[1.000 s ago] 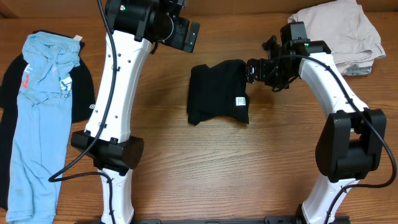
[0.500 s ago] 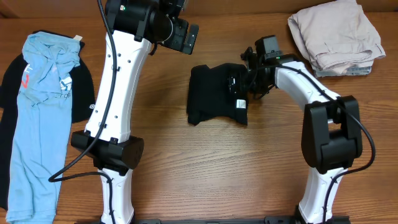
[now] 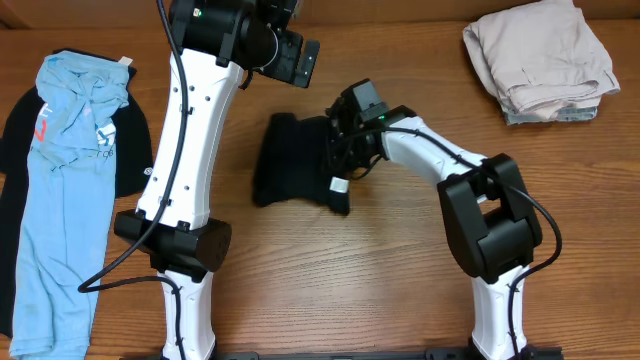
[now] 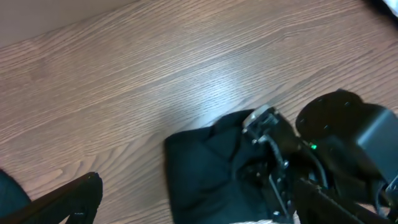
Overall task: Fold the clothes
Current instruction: 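Grasp the folded black t-shirt with the right gripper and lift it, then place the black t-shirt on top of the beige stack with the right gripper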
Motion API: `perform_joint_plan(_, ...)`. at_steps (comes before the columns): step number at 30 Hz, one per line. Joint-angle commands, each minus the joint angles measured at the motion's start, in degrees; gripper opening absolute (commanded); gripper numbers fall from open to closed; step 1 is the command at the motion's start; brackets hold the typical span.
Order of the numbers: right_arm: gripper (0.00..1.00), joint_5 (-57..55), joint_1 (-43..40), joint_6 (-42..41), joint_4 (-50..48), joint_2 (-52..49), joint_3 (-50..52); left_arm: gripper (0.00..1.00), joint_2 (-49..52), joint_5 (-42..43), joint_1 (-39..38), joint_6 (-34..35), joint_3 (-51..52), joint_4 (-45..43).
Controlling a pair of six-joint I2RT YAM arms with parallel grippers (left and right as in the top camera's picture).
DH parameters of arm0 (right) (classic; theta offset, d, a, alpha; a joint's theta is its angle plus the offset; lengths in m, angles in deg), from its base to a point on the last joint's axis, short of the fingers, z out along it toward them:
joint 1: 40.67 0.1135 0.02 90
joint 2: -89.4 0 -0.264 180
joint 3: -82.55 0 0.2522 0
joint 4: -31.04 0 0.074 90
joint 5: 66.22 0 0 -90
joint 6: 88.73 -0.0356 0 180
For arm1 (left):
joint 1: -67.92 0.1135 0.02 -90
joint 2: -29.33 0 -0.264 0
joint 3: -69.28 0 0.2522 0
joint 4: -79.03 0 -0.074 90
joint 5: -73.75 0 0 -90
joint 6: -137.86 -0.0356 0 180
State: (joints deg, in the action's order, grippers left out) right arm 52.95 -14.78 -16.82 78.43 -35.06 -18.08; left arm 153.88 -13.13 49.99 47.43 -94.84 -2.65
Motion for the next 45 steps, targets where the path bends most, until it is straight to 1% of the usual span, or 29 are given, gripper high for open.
perform_joint_plan(1,0.04,8.7,-1.6,-2.4,-1.5,-0.6,-0.2,1.00,0.8,-0.5,1.0,-0.4,-0.5,0.3)
perform_joint_plan(5,0.04,19.0,-5.8,-4.1,-3.2,1.9,-2.3,1.00,0.8,-0.5,2.5,1.0,-0.5,0.3)
perform_joint_plan(8,0.04,22.8,-9.5,-6.7,-5.4,5.5,-3.5,1.00,0.8,-0.5,3.8,2.7,-0.5,0.7)
perform_joint_plan(12,0.04,23.3,-15.9,-9.8,-8.9,11.3,-4.5,1.00,0.8,-0.5,5.5,4.6,-0.5,0.7)
perform_joint_plan(15,0.04,23.2,-21.4,-12.5,-12.6,14.6,-5.2,1.00,0.8,-0.5,6.4,4.8,-0.5,0.5)
perform_joint_plan(19,0.04,23.2,-29.5,-20.3,-21.7,16.2,-5.2,1.00,0.8,-0.5,6.7,4.8,-0.5,0.2)
perform_joint_plan(21,0.04,21.9,-33.0,-24.7,-26.1,16.0,-5.1,1.00,0.8,-0.6,6.8,4.7,-0.5,0.1)
perform_joint_plan(25,0.04,15.7,-38.0,-28.4,-32.4,16.0,-5.1,1.00,0.8,-0.6,6.8,4.7,-0.5,0.1)
perform_joint_plan(30,0.04,3.3,-41.2,-28.6,-35.1,15.8,-5.1,1.00,0.8,-0.8,6.8,4.7,-0.5,0.1)
perform_joint_plan(34,0.04,-2.6,-42.6,-28.7,-38.6,14.1,-5.1,1.00,0.8,-0.7,6.8,4.7,-0.5,0.1)
perform_joint_plan(42,0.04,-4.7,-47.2,-28.7,-36.2,10.3,-5.1,1.00,0.8,-0.7,6.7,4.8,-0.5,0.2)
perform_joint_plan(45,0.04,-4.7,-48.7,-28.0,-34.0,8.5,-5.1,1.00,0.8,-0.6,6.7,6.3,-0.5,0.2)
